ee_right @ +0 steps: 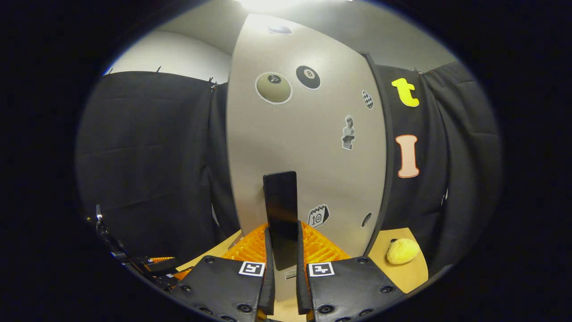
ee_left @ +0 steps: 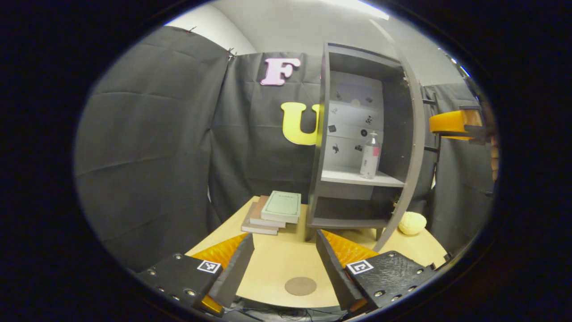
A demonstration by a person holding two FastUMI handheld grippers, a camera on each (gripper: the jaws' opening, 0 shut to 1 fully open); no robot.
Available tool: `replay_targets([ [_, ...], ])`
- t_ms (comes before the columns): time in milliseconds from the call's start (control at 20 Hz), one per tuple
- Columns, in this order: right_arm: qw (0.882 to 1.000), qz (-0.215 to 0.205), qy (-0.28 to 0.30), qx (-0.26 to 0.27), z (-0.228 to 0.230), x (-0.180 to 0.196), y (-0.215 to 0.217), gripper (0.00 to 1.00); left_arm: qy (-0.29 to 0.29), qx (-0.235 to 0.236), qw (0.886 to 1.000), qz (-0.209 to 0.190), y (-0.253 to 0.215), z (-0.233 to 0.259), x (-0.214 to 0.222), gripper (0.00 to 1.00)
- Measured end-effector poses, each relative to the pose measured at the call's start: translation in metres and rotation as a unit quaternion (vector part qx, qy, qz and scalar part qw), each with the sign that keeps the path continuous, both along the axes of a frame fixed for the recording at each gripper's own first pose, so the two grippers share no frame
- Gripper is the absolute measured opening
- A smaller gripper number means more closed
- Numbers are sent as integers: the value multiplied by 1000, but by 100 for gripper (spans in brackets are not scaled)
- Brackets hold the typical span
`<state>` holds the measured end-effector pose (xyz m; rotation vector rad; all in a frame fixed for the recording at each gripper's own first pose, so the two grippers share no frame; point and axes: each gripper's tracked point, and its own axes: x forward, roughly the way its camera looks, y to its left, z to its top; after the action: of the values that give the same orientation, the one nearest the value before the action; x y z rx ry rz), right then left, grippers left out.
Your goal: Open the cabinet door with the right hand, grasp the bottle in the cabinet with the left hand and place it on the coaster, then close the cabinet door with the right hand.
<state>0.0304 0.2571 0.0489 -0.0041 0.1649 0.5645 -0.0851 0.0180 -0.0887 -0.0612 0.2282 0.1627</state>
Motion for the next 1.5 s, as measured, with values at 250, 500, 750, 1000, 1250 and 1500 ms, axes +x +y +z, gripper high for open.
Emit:
replay_targets([
  [250, 999, -40, 12, 4, -1, -7, -23, 21, 4, 3, 999, -38, -31, -4, 15, 86],
  [500, 998, -69, 5, 3, 0, -7, -44, 20, 3, 9, 996, -85, -66, -3, 33, 83],
  [750, 997, -71, 17, -3, -3, -11, -60, 13, 2, 15, 992, -123, -95, 0, 47, 83],
  [1000, 995, -97, 20, 11, -4, -9, -83, 14, 8, 17, 990, -142, -115, -4, 59, 86],
  [1250, 988, -152, 1, 26, 3, 0, -117, 13, 14, 15, 987, -162, -131, -9, 69, 86],
  [1500, 985, -164, 7, 59, 3, -10, -128, 7, 14, 27, 982, -185, -147, -4, 82, 86],
])
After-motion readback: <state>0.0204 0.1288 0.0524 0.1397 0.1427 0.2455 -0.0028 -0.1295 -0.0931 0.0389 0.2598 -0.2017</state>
